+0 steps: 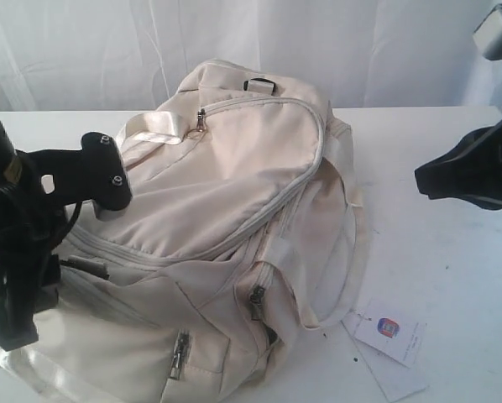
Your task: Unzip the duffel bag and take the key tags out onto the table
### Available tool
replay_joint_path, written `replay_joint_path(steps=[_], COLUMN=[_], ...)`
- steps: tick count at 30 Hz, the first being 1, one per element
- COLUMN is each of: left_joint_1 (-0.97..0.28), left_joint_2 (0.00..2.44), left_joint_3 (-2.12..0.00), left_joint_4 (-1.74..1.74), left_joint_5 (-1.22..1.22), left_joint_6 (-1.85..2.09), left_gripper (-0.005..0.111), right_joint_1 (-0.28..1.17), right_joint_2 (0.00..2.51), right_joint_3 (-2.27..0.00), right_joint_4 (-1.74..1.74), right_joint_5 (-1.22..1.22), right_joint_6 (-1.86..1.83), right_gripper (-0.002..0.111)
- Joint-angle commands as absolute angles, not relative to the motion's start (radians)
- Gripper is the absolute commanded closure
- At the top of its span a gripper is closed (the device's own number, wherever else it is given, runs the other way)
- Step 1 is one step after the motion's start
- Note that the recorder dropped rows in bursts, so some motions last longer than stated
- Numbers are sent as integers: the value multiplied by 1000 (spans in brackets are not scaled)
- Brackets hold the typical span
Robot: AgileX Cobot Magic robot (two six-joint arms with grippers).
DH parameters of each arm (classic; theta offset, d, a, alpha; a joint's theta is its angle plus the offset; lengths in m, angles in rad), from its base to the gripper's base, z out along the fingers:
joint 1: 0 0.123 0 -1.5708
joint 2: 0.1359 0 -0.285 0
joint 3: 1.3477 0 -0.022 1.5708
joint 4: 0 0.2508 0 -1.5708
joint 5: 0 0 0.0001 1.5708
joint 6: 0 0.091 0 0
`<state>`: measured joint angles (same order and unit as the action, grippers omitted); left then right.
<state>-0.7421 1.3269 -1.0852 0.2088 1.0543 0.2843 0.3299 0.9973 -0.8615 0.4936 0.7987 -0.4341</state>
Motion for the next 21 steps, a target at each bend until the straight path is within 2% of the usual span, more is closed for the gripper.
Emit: replay_joint_path(steps=[1, 7, 10, 15, 20, 21], left_joint_1=[-740, -740, -740, -740, -740, -740], left_joint_2=[1301, 1175, 1083, 959, 866, 852], left_joint_3=[-1084, -1117, -1117, -1094, -1013, -998], left_joint_4=[155, 118, 117, 117, 145, 148], left_joint_5=[1083, 1023, 1025, 1077, 1065, 1065], left_joint_6=[267, 257, 225, 176, 176, 176], left_gripper=[38, 38, 42, 67, 103, 107], right_joint_1=[331, 331, 331, 382, 479, 491], right_joint_2=[990, 1021, 1081, 1247, 1412, 1447], right_joint_3=[-864, -925, -1009, -1170, -1313, -1339], right_joint_4=[538, 632, 644, 658, 559, 523], right_joint_5=[779, 781, 810, 846, 751, 732], right_joint_6=[-433, -466, -466, -494, -493, -493], right_gripper=[108, 108, 108, 108, 108, 108])
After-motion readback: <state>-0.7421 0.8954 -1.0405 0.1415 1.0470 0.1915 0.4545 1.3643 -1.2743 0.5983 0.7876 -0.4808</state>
